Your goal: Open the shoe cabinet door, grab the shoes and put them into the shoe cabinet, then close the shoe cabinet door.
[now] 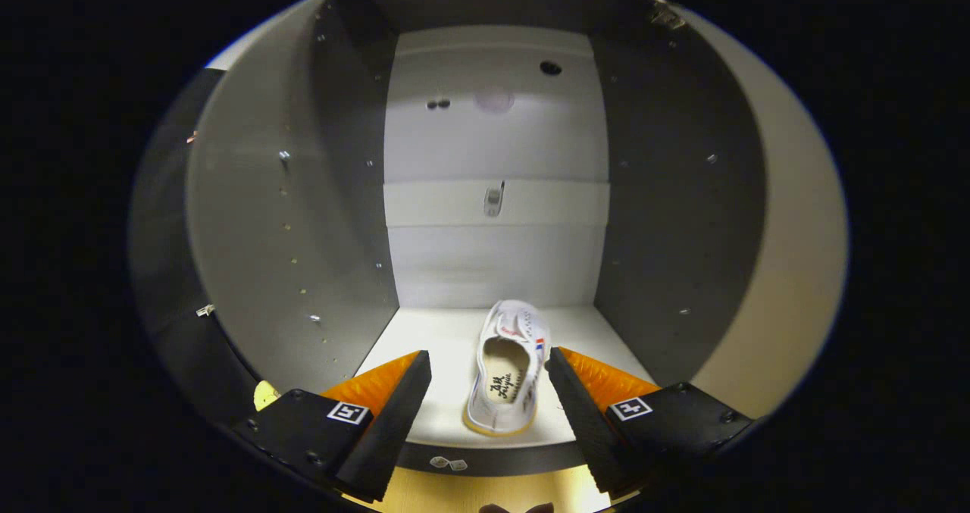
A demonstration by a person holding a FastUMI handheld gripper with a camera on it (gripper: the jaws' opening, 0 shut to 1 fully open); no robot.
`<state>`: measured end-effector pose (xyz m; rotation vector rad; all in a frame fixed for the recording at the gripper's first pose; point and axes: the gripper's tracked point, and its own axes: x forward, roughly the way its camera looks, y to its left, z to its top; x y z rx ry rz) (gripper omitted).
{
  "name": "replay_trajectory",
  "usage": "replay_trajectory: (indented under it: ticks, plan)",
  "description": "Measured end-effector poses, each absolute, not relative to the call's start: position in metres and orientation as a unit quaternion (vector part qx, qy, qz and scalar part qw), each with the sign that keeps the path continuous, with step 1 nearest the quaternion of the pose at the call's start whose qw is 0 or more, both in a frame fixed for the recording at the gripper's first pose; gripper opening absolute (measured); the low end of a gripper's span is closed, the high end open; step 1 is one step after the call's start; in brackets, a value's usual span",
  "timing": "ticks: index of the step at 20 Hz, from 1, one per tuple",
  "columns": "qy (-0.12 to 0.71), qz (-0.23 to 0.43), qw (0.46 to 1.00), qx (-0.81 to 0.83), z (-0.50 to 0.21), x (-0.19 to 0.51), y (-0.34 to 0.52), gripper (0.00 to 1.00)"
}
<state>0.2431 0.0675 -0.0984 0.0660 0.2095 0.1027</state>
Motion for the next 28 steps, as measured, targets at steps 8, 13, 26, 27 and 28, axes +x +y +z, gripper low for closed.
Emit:
replay_trajectory:
  ticks: [8,13,26,27,28]
  plan:
    - [0.055,0.004,0.997,0.058,-0.052,0.075,-0.001,0.98]
    - [0.015,-0.043,0.998,0.046,-0.038,-0.026,-0.052,0.97]
    - [-0.001,-0.289,0.956,0.048,-0.037,-0.129,-0.303,0.98]
    - [0.01,-0.29,0.956,0.052,-0.042,-0.125,-0.318,0.98]
    - [0.014,-0.292,0.955,0.051,-0.045,-0.119,-0.33,0.98]
